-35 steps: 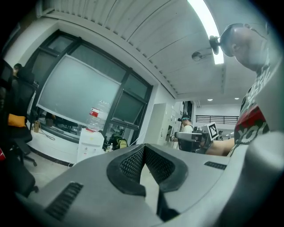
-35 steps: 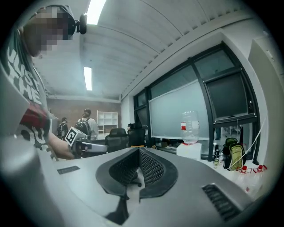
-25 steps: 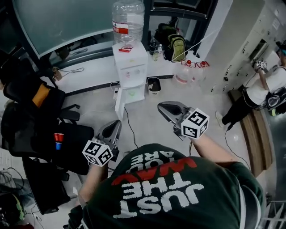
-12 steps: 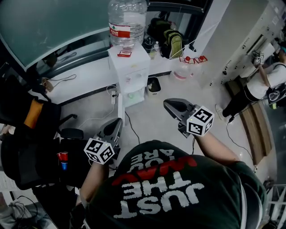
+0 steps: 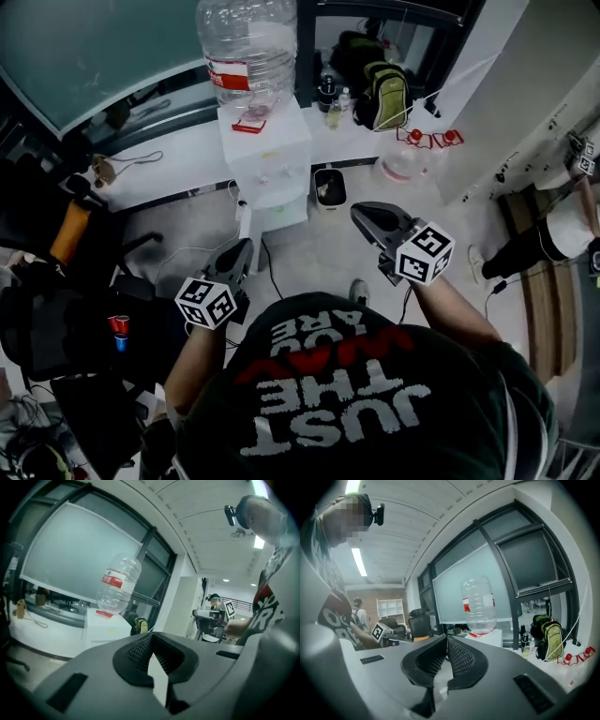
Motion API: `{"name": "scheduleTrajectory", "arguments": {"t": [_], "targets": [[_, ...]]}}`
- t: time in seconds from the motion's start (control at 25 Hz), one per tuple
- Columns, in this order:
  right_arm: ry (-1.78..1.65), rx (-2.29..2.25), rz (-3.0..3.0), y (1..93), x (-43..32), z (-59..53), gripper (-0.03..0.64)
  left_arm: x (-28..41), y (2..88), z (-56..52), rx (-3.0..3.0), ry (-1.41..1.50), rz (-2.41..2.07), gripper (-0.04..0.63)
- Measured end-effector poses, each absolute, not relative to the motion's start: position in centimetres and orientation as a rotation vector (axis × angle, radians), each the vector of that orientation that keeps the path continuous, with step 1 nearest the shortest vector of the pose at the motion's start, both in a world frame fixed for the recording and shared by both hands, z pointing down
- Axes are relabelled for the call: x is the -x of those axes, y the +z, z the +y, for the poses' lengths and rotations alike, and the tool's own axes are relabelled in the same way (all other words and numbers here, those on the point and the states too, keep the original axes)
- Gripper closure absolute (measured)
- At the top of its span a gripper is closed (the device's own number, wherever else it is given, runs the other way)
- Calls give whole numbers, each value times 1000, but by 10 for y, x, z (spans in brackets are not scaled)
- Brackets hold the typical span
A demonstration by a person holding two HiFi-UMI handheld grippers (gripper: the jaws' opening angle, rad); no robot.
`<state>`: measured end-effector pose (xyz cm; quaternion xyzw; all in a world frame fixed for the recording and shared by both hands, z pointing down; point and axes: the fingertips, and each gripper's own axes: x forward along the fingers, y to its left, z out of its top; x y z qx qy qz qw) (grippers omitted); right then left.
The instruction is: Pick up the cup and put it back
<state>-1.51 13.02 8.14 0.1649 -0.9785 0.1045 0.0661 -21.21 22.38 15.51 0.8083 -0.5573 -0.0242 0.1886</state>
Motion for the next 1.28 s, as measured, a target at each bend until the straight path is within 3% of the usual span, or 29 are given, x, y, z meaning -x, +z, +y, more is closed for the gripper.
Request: {"name": "scheduleTrajectory", "arguments": {"t": [0.36,0.52,0.84,1.04,1.28], "targets": [[240,-245,-2986,138,-65,-34,583,122,261,71,-2013,338,-1659,588],[295,-235,-2991,193,-78,-76,583,127,316,36,-1851,472,-1682,588],[408,-261,-2946,308,-79,-135,583,131,465,-29,-1837,1009,-1582,588],[448,-353,-2886,407,-57,-142,583,140,582,-46,-1901,1155,-1446,586],[523,-452,-2841,536,-11,-141,583,210,740,-49,-1875,1220,-1444,548]]}}
